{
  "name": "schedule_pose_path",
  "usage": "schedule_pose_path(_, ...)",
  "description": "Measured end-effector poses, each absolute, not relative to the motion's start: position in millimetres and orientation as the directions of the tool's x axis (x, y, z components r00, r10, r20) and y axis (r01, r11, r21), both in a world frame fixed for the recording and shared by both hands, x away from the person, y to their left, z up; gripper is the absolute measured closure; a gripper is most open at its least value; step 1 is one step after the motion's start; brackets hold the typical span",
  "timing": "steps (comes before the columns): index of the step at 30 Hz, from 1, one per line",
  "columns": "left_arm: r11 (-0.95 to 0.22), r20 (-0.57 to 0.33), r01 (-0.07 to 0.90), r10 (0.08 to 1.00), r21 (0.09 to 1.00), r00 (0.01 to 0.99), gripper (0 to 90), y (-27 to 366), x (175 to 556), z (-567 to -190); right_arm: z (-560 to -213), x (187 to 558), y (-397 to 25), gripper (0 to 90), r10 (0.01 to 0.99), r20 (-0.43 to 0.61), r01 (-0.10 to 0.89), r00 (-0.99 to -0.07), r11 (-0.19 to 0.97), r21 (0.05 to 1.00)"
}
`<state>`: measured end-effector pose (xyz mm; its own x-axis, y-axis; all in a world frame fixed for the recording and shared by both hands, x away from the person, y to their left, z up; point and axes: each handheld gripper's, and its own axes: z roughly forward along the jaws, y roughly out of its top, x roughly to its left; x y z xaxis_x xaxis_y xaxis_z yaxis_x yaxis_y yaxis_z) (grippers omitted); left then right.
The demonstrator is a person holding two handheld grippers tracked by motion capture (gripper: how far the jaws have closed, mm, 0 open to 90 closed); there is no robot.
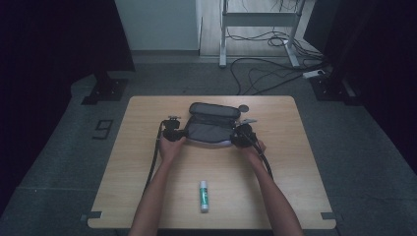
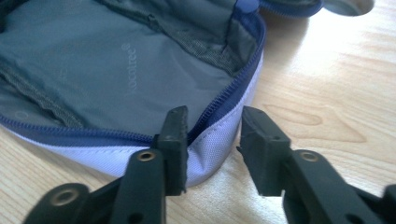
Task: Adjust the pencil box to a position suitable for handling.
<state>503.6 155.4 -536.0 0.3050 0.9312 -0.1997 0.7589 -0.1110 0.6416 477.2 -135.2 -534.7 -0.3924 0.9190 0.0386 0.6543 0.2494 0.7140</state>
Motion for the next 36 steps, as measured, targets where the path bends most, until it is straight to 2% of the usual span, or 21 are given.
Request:
schedule_pose_path(3, -0.104, -0.201, 0.75, 0.931, 0.653, 0.304, 76.1, 155, 503, -537, -536, 477, -135, 72.6, 0.917, 0.039, 0.656, -0.397, 0.254, 0.711)
schedule_pose_path(9, -0.101, -0.217, 0.752, 0.925, 0.652, 0.312, 79.3, 158, 504, -537, -535, 478, -138, 80.5, 0.918, 0.058, 0.661, -0.393, 0.239, 0.711)
schedule_pose_path(18, -0.113, -0.217, 0.753, 0.92, 0.648, 0.325, 82.4, 160, 506, -535, -529, 476, -144, 83.7, 0.917, 0.107, 0.652, -0.385, 0.189, 0.734)
schedule_pose_path(23, -0.107, -0.229, 0.745, 0.914, 0.659, 0.334, 83.1, 161, 503, -532, -517, 471, -144, 83.8, 0.91, 0.076, 0.617, -0.408, 0.213, 0.757)
schedule_pose_path(36, -0.131, -0.19, 0.693, 0.911, 0.709, 0.367, 83.1, 162, 491, -492, -486, 454, -147, 84.0, 0.906, 0.054, 0.541, -0.42, 0.202, 0.817)
